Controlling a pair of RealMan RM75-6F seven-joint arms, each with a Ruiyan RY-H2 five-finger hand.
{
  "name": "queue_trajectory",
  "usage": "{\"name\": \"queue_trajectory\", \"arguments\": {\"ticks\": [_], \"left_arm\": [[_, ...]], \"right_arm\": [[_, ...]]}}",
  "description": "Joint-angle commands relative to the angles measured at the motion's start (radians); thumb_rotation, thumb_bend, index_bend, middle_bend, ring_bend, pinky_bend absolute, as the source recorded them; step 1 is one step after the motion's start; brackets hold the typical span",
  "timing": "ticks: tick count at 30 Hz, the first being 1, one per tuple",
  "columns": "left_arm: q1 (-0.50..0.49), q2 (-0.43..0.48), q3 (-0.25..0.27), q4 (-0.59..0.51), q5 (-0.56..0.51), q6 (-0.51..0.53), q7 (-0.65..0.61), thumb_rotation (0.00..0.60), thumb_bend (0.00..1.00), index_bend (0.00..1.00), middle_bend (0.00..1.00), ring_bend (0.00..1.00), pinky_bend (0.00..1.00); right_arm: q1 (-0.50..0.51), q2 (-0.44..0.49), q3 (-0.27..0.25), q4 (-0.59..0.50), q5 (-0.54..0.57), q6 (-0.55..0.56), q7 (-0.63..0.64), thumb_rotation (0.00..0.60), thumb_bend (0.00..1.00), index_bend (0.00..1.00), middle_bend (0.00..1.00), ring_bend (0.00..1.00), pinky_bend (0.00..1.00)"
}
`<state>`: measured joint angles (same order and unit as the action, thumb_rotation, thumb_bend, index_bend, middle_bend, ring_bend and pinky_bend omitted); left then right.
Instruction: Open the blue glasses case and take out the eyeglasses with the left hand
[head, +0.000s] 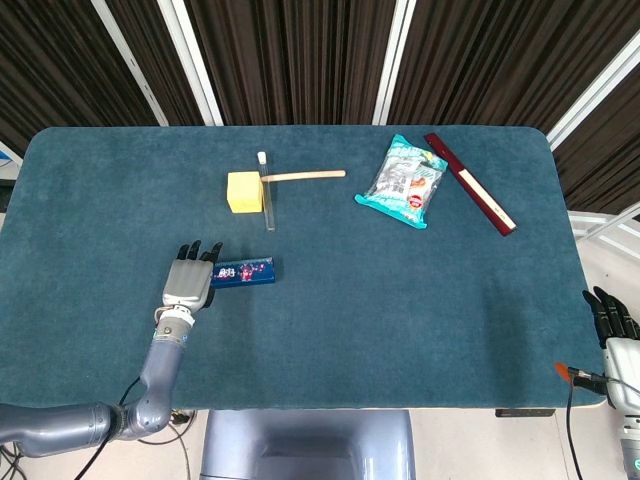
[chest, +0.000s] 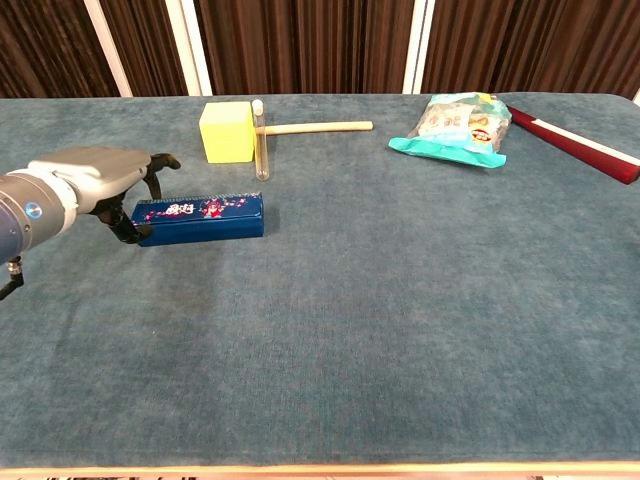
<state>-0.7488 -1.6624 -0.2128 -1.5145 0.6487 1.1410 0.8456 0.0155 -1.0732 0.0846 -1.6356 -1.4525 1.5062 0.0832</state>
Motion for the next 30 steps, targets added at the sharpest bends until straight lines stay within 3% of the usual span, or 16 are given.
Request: {"name": "queue_trajectory", "arguments": {"ticks": [1, 30], "left_arm": [[-0.006, -0.005, 0.001, 0.009, -0.005, -0.002, -0.001, 0.600, 0.40, 0.01, 0.27, 0.00, 0.10], [-0.027, -0.023, 0.003, 0.060, -0.015, -0.009, -0.041, 0.600, 0.46, 0.04, 0.30, 0.01, 0.10]], "right_arm": [[0.000, 0.000, 0.000, 0.000, 0.001, -0.001, 0.000, 0.600, 0.16, 0.00, 0.00, 0.00, 0.19], [0.000, 0.000, 0.002, -0.007, 0.004, 0.000, -0.007, 0.600, 0.16, 0.00, 0.00, 0.00, 0.19]]}}
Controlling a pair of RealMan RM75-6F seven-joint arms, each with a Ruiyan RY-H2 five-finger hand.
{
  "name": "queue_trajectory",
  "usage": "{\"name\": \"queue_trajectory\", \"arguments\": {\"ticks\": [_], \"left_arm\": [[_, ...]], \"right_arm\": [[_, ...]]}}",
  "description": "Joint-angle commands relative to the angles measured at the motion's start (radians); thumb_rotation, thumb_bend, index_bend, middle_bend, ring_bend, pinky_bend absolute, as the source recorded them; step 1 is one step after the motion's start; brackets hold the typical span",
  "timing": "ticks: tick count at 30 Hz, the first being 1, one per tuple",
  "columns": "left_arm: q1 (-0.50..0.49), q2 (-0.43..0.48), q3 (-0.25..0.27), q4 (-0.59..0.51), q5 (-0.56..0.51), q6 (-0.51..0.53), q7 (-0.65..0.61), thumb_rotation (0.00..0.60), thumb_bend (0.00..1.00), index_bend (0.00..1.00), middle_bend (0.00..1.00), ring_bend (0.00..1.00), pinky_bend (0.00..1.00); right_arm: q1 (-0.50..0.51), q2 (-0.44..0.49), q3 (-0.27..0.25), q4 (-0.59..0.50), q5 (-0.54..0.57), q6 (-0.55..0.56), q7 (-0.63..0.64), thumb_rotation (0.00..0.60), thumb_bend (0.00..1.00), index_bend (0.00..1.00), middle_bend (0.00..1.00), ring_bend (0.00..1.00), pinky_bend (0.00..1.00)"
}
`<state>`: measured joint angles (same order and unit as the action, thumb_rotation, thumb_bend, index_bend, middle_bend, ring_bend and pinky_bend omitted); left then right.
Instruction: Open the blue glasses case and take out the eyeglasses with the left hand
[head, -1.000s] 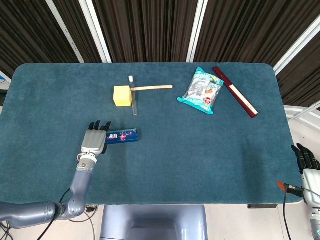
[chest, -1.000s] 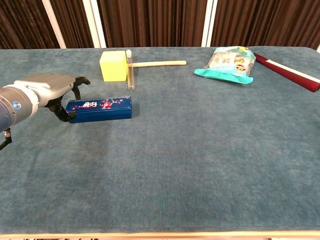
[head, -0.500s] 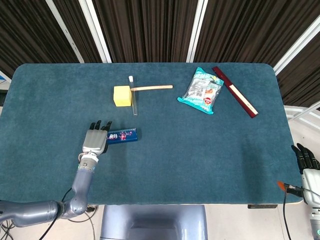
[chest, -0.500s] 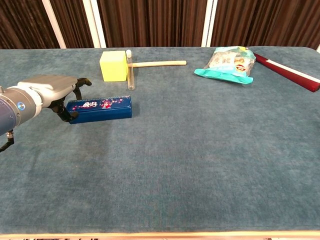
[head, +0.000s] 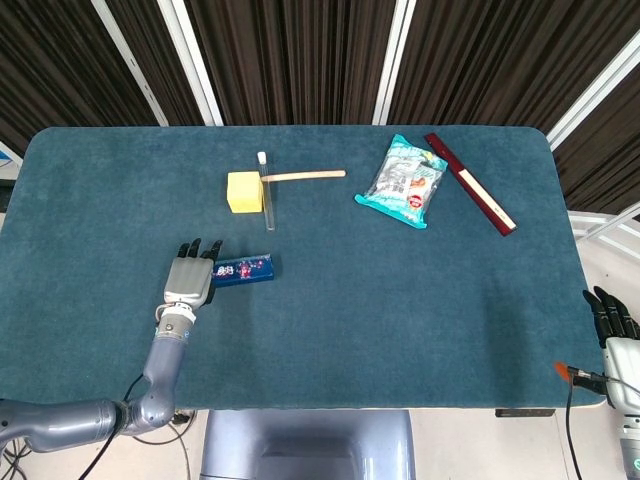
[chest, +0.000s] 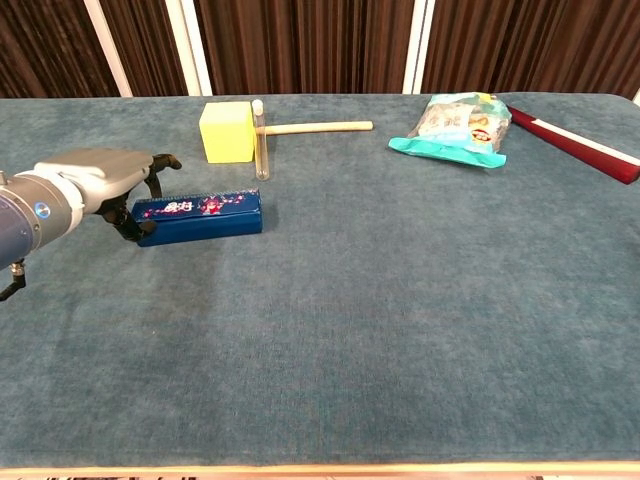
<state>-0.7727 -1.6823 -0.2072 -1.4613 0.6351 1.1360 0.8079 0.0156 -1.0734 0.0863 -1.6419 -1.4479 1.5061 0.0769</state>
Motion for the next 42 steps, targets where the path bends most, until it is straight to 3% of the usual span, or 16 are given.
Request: {"name": "queue_trajectory", "arguments": {"ticks": [1, 10, 24, 31, 36, 40, 42], "left_arm": [[-0.005, -0.004, -0.004, 0.012, -0.003, -0.008, -0.006, 0.600, 0.47, 0.04, 0.30, 0.01, 0.10], [-0.022, -0.006, -0.019, 0.042, -0.034, -0.050, -0.019, 0.600, 0.59, 0.05, 0.30, 0.01, 0.10], [-0.049, -0.014, -0.038, 0.114, -0.036, -0.081, -0.049, 0.600, 0.58, 0.05, 0.25, 0.01, 0.10], [-0.093, -0.070, -0.058, 0.273, -0.028, -0.080, -0.036, 0.600, 0.57, 0.05, 0.24, 0.01, 0.10], [-0.113, -0.125, -0.114, 0.386, -0.016, -0.044, -0.081, 0.600, 0.56, 0.05, 0.23, 0.01, 0.10], [-0.087, -0.088, -0.116, 0.339, 0.002, -0.031, -0.104, 0.600, 0.54, 0.05, 0.21, 0.01, 0.10], [-0.059, -0.045, -0.106, 0.266, 0.018, -0.020, -0.118, 0.600, 0.52, 0.05, 0.20, 0.01, 0.10]], "right_arm": [[0.000, 0.000, 0.000, -0.001, 0.000, 0.001, -0.001, 0.600, 0.16, 0.00, 0.00, 0.00, 0.19], [0.002, -0.001, 0.003, -0.002, 0.007, -0.005, -0.001, 0.600, 0.16, 0.00, 0.00, 0.00, 0.19], [0.003, 0.001, 0.005, -0.009, 0.015, -0.009, -0.002, 0.600, 0.16, 0.00, 0.00, 0.00, 0.19], [0.001, 0.003, 0.004, -0.015, 0.018, -0.010, -0.003, 0.600, 0.16, 0.00, 0.00, 0.00, 0.19], [-0.002, 0.005, 0.004, -0.018, 0.017, -0.005, -0.002, 0.600, 0.16, 0.00, 0.00, 0.00, 0.19], [-0.003, 0.007, 0.004, -0.019, 0.019, -0.005, 0.002, 0.600, 0.16, 0.00, 0.00, 0.00, 0.19], [-0.003, 0.009, 0.004, -0.019, 0.017, -0.004, 0.003, 0.600, 0.16, 0.00, 0.00, 0.00, 0.19]]}}
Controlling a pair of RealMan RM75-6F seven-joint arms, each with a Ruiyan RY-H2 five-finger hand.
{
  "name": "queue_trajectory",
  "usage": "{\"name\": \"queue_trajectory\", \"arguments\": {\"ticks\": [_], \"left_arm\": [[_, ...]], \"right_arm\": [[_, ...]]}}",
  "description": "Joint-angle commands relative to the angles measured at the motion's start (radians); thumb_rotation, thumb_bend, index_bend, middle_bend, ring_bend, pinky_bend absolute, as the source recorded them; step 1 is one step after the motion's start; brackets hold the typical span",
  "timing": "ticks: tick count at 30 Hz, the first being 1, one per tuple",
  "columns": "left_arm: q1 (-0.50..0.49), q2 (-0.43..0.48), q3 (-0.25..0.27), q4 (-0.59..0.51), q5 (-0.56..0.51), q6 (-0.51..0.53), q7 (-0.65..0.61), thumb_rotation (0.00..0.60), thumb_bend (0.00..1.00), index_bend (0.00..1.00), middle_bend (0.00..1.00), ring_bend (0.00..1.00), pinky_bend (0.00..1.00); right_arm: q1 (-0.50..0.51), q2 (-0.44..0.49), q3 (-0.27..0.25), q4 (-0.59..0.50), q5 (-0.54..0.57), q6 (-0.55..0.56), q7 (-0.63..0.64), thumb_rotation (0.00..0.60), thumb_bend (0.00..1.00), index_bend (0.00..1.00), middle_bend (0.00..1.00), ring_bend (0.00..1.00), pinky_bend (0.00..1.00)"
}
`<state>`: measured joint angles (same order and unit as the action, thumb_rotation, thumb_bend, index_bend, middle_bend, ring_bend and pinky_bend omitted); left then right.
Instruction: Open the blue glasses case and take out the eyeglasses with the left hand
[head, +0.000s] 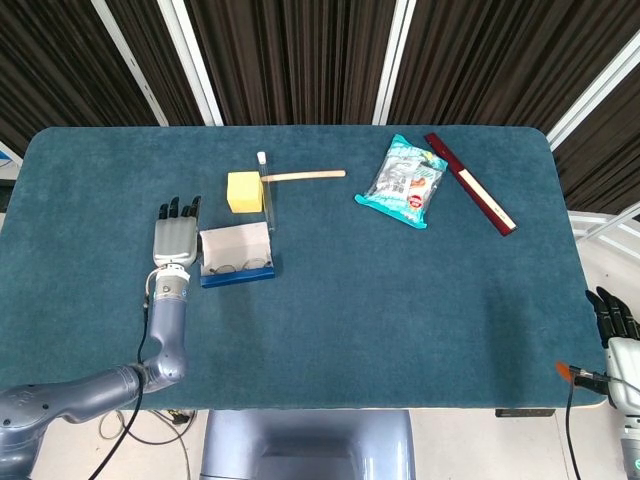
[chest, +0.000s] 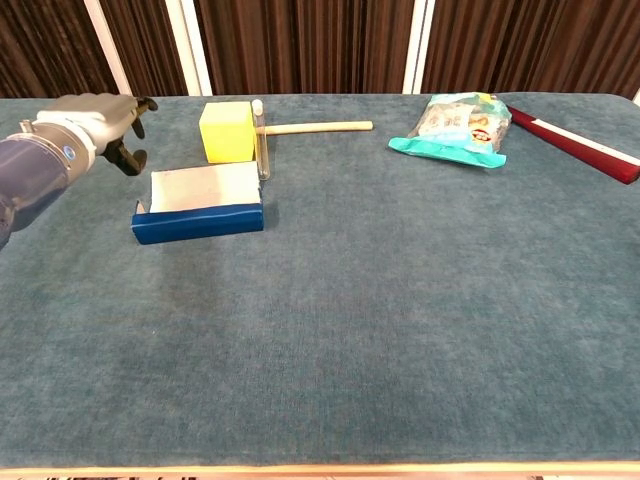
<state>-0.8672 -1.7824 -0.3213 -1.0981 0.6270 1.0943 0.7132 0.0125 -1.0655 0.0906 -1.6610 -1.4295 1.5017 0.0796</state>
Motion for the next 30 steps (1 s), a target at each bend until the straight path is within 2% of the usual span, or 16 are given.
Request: {"name": "queue_trajectory", "arguments": {"ticks": [1, 3, 5, 8, 10, 11, 13, 19, 30], "left_arm": [[0.045, 0.071, 0.012, -0.126, 0.031, 0.026, -0.027, 0.600, 0.50, 0.05, 0.20, 0.01, 0.10], [0.077, 0.116, 0.027, -0.213, 0.048, 0.047, -0.040, 0.600, 0.46, 0.05, 0.19, 0.01, 0.12], [0.109, 0.166, 0.054, -0.303, 0.075, 0.066, -0.044, 0.600, 0.40, 0.05, 0.22, 0.06, 0.20], [0.138, 0.231, 0.101, -0.396, 0.125, 0.086, -0.027, 0.600, 0.33, 0.06, 0.42, 0.31, 0.46], [0.151, 0.264, 0.129, -0.442, 0.157, 0.091, -0.020, 0.600, 0.33, 0.07, 0.62, 0.54, 0.67], [0.154, 0.271, 0.134, -0.454, 0.162, 0.090, -0.021, 0.600, 0.33, 0.07, 0.69, 0.62, 0.74], [0.159, 0.290, 0.150, -0.491, 0.152, 0.076, -0.008, 0.600, 0.33, 0.08, 0.77, 0.70, 0.81], [0.149, 0.320, 0.185, -0.566, 0.082, 0.042, 0.069, 0.600, 0.33, 0.19, 0.91, 0.83, 0.93], [0.127, 0.306, 0.210, -0.585, -0.017, 0.027, 0.124, 0.600, 0.33, 0.19, 0.93, 0.85, 0.94]], "right_arm": [[0.000, 0.001, 0.000, 0.000, -0.002, 0.001, 0.001, 0.600, 0.16, 0.00, 0.00, 0.00, 0.19], [0.000, 0.001, 0.000, 0.001, -0.004, 0.003, 0.001, 0.600, 0.16, 0.00, 0.00, 0.00, 0.19], [0.000, 0.000, 0.000, 0.002, -0.007, 0.004, 0.001, 0.600, 0.16, 0.00, 0.00, 0.00, 0.19], [0.001, -0.001, -0.001, 0.002, -0.011, 0.005, -0.002, 0.600, 0.16, 0.00, 0.00, 0.00, 0.19], [0.001, -0.002, -0.002, 0.002, -0.015, 0.007, -0.006, 0.600, 0.16, 0.00, 0.00, 0.00, 0.19], [0.001, -0.002, -0.002, 0.001, -0.016, 0.008, -0.007, 0.600, 0.16, 0.00, 0.00, 0.00, 0.19], [0.001, -0.003, -0.003, 0.000, -0.016, 0.007, -0.010, 0.600, 0.16, 0.00, 0.00, 0.00, 0.19], [0.000, -0.001, -0.001, -0.001, -0.012, 0.007, -0.012, 0.600, 0.16, 0.00, 0.00, 0.00, 0.19], [0.001, 0.000, -0.001, -0.002, -0.013, 0.006, -0.009, 0.600, 0.16, 0.00, 0.00, 0.00, 0.19]]}}
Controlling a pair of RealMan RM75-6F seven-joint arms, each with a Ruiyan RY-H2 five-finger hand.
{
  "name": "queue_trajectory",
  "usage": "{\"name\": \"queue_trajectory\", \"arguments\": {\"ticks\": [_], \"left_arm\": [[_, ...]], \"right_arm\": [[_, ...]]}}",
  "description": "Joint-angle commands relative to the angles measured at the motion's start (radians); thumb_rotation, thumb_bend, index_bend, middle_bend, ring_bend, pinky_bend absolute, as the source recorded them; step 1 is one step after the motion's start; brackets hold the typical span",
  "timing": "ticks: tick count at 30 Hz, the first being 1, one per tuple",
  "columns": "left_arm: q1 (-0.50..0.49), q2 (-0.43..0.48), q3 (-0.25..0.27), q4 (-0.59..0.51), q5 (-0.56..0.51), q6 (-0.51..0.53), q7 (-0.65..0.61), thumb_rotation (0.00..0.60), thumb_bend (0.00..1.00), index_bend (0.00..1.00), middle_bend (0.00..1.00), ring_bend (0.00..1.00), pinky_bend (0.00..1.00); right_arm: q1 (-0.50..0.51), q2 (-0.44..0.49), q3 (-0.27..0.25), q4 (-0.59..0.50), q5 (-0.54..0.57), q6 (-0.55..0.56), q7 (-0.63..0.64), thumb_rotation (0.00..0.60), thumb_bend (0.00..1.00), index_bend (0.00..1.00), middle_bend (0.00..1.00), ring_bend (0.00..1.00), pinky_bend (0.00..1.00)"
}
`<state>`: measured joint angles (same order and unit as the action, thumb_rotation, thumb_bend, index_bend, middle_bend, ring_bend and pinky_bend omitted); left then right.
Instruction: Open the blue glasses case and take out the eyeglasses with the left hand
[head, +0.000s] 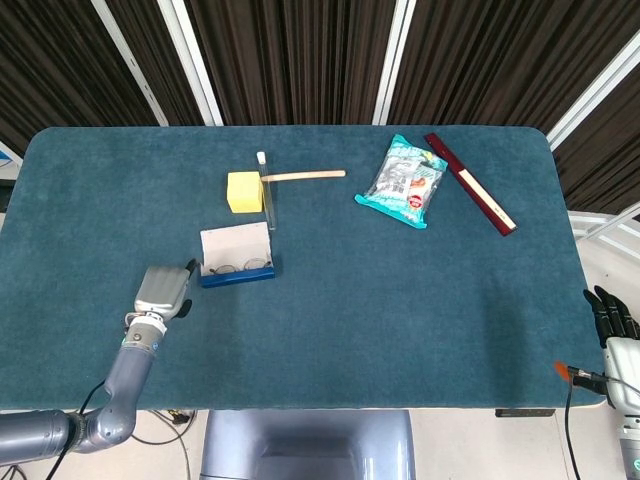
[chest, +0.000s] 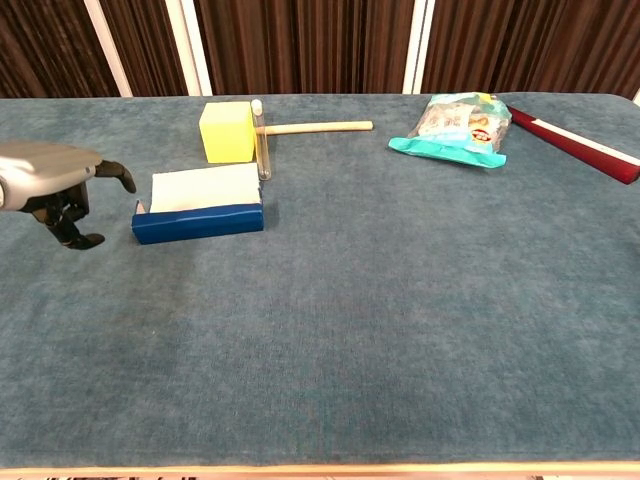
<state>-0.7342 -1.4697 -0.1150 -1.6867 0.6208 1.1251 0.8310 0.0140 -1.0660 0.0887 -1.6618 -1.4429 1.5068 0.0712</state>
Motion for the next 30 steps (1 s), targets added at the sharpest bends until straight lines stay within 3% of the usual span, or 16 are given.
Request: {"name": "queue_trajectory", "arguments": {"ticks": [1, 21, 30], "left_arm": [[-0.007, -0.011, 0.007, 0.007, -0.014, -0.004, 0.008, 0.600, 0.33, 0.19, 0.93, 0.85, 0.94], [-0.010, -0.038, 0.031, 0.042, -0.002, -0.013, -0.034, 0.600, 0.33, 0.18, 0.93, 0.85, 0.94], [-0.031, -0.016, 0.066, 0.003, -0.066, -0.026, 0.043, 0.600, 0.33, 0.29, 0.94, 0.85, 0.95]], "right_arm": [[0.000, 0.000, 0.000, -0.001, 0.000, 0.001, -0.001, 0.600, 0.16, 0.00, 0.00, 0.00, 0.19], [-0.001, 0.000, -0.001, -0.005, -0.002, 0.002, -0.006, 0.600, 0.16, 0.00, 0.00, 0.00, 0.19], [-0.001, 0.000, -0.001, -0.005, -0.003, 0.004, -0.006, 0.600, 0.16, 0.00, 0.00, 0.00, 0.19]]}}
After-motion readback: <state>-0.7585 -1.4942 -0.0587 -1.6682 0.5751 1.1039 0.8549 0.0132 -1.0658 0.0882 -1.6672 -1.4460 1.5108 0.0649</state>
